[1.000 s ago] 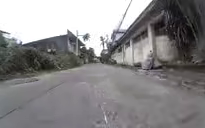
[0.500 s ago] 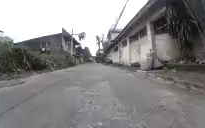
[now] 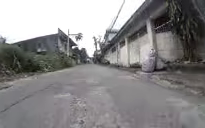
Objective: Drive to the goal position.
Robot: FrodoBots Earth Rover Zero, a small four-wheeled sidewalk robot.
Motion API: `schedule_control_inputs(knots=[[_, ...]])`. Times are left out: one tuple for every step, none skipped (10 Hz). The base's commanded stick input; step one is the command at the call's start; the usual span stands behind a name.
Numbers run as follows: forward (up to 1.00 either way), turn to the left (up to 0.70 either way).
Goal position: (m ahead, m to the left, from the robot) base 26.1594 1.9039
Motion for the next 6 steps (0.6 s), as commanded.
schedule_control_inputs(knots=[[1.0, -0.15], [1.0, -0.09], [1.0, 0.08], [1.0, 0.16], [1.0, 0.23], [1.0, 0.25]])
